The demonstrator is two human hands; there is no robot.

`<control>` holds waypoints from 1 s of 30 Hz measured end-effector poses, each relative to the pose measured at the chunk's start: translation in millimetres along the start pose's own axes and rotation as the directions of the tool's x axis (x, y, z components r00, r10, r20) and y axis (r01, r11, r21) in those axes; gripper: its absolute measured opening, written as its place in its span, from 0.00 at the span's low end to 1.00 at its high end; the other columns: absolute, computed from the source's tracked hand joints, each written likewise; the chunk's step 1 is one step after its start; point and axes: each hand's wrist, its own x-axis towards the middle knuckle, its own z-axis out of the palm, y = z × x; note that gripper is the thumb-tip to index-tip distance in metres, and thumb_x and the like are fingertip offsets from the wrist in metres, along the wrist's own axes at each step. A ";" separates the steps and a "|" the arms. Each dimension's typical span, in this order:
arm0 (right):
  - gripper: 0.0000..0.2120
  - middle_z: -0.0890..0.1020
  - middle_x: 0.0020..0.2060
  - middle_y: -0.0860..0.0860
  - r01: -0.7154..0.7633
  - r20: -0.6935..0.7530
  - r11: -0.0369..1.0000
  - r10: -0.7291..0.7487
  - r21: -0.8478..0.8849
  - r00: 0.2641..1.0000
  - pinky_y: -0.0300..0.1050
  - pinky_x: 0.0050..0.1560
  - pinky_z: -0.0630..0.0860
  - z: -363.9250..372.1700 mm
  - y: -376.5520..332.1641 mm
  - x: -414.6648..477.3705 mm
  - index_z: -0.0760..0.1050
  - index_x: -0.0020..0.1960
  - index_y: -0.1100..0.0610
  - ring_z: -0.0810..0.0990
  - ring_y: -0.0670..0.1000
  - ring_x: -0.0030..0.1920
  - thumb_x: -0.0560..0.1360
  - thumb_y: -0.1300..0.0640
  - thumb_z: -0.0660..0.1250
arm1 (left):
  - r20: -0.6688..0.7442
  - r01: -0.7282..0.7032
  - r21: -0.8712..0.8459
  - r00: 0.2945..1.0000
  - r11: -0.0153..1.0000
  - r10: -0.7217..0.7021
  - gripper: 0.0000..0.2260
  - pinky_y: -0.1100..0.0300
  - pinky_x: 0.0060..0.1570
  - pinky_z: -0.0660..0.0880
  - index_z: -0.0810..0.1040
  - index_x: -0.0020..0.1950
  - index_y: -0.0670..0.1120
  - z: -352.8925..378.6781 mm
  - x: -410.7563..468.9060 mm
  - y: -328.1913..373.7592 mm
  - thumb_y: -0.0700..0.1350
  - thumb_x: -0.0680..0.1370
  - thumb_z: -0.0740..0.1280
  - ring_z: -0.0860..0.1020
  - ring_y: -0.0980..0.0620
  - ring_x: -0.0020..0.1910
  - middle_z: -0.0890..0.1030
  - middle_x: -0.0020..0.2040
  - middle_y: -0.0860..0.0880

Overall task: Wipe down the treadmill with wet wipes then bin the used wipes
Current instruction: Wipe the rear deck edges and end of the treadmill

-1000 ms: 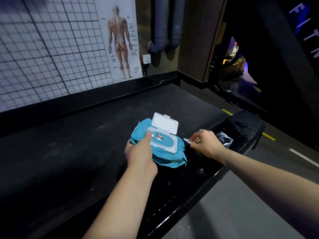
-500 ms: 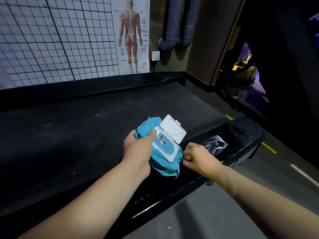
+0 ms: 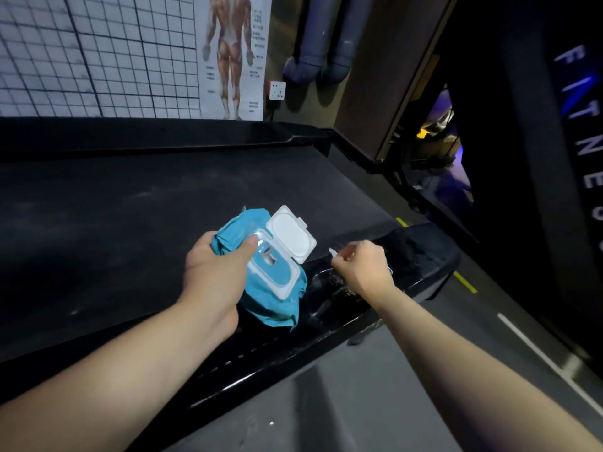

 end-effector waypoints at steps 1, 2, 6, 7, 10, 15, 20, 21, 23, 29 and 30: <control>0.07 0.83 0.33 0.51 -0.020 -0.026 0.997 0.022 0.069 0.999 0.42 0.35 0.75 -1.3 -1.4 -0.9 0.82 0.38 0.56 0.81 0.51 0.35 0.71 0.55 0.69 | -0.005 -0.007 -0.012 1.000 1.000 0.007 0.04 0.58 0.37 0.81 0.83 0.52 0.50 -0.4 0.8 0.6 0.42 0.80 0.75 0.88 0.50 0.44 0.88 0.46 0.51; 0.07 0.83 0.34 0.50 0.002 -0.036 0.994 0.002 0.106 0.999 0.38 0.37 0.75 -2.0 -1.1 -3.6 0.83 0.39 0.55 0.81 0.49 0.35 0.73 0.54 0.69 | -0.012 -0.010 -0.027 1.000 1.000 0.009 0.05 0.59 0.37 0.81 0.83 0.53 0.50 -0.1 0.5 1.8 0.42 0.80 0.75 0.88 0.50 0.44 0.88 0.46 0.51; 0.07 0.79 0.39 0.47 0.197 0.098 0.978 -0.204 0.075 0.974 0.31 0.41 0.67 17.0 -2.9 -21.1 0.86 0.51 0.53 0.76 0.45 0.38 0.76 0.55 0.70 | -0.043 -0.042 -0.038 0.998 0.998 0.040 0.05 0.60 0.36 0.81 0.82 0.52 0.51 -3.4 3.7 8.0 0.43 0.80 0.75 0.87 0.52 0.46 0.88 0.47 0.52; 0.09 0.78 0.41 0.49 0.249 0.140 0.967 -0.253 0.043 0.957 0.33 0.44 0.68 25.3 -3.1 -24.4 0.86 0.53 0.52 0.77 0.48 0.42 0.75 0.57 0.69 | -0.057 -0.058 -0.035 0.997 0.998 0.056 0.05 0.59 0.38 0.81 0.82 0.51 0.52 -5.4 5.4 9.3 0.43 0.80 0.75 0.87 0.51 0.46 0.88 0.47 0.52; 0.12 0.76 0.47 0.52 0.398 0.209 0.909 -0.368 -0.123 0.906 0.46 0.54 0.75 42.1 0.2 -25.2 0.85 0.55 0.51 0.75 0.55 0.51 0.75 0.59 0.67 | -0.077 -0.061 -0.019 0.995 0.998 0.060 0.05 0.56 0.44 0.82 0.82 0.51 0.52 -7.4 6.1 12.2 0.43 0.80 0.75 0.87 0.50 0.48 0.87 0.49 0.51; 0.11 0.78 0.50 0.55 0.246 0.143 0.898 -0.208 -0.365 0.968 0.46 0.50 0.71 25.9 12.4 -4.0 0.84 0.53 0.56 0.73 0.60 0.55 0.76 0.59 0.65 | -0.054 -0.043 -0.004 0.998 0.999 0.042 0.06 0.56 0.44 0.82 0.82 0.51 0.52 -7.5 2.5 10.9 0.42 0.80 0.75 0.87 0.51 0.47 0.87 0.48 0.51; 0.11 0.78 0.45 0.56 0.042 0.071 0.951 -0.022 -0.305 0.997 0.46 0.42 0.69 5.7 14.8 9.5 0.78 0.43 0.61 0.77 0.60 0.49 0.79 0.55 0.63 | 0.034 0.025 0.022 0.999 0.999 -0.026 0.07 0.58 0.41 0.81 0.83 0.55 0.51 -5.5 0.3 6.8 0.41 0.80 0.75 0.87 0.52 0.45 0.88 0.47 0.50; 0.12 0.78 0.43 0.56 0.032 0.052 0.973 -0.021 -0.227 0.998 0.47 0.41 0.72 2.5 16.3 12.9 0.78 0.40 0.60 0.78 0.60 0.46 0.78 0.54 0.64 | 0.047 0.042 0.014 0.998 0.999 -0.042 0.08 0.57 0.43 0.81 0.84 0.57 0.50 -5.4 0.9 5.7 0.40 0.80 0.75 0.87 0.52 0.45 0.89 0.48 0.50; 0.13 0.80 0.44 0.56 0.032 -0.005 0.992 -0.033 -0.119 0.999 0.49 0.45 0.77 -4.0 24.2 18.7 0.82 0.41 0.58 0.79 0.58 0.45 0.78 0.51 0.66 | 0.063 0.066 0.010 0.996 0.998 -0.067 0.10 0.54 0.48 0.83 0.84 0.60 0.49 -4.8 1.4 2.8 0.40 0.80 0.75 0.88 0.50 0.47 0.89 0.49 0.49; 0.07 0.80 0.44 0.56 -0.059 -0.206 0.997 0.047 -0.056 0.978 0.48 0.44 0.75 -20.9 69.0 24.0 0.84 0.46 0.56 0.80 0.57 0.45 0.77 0.58 0.67 | 0.141 0.112 -0.029 0.984 0.993 -0.107 0.11 0.51 0.51 0.83 0.83 0.62 0.47 -1.6 -0.6 -1.1 0.39 0.81 0.73 0.88 0.47 0.49 0.89 0.52 0.47; 0.07 0.79 0.44 0.56 -0.062 -0.227 0.995 0.043 -0.078 0.973 0.48 0.44 0.73 -24.6 77.1 22.3 0.84 0.47 0.58 0.79 0.58 0.46 0.78 0.59 0.67 | 0.151 0.125 -0.040 0.982 0.991 -0.117 0.11 0.50 0.51 0.83 0.83 0.63 0.47 -1.0 -2.5 -1.4 0.39 0.81 0.72 0.88 0.47 0.48 0.89 0.51 0.47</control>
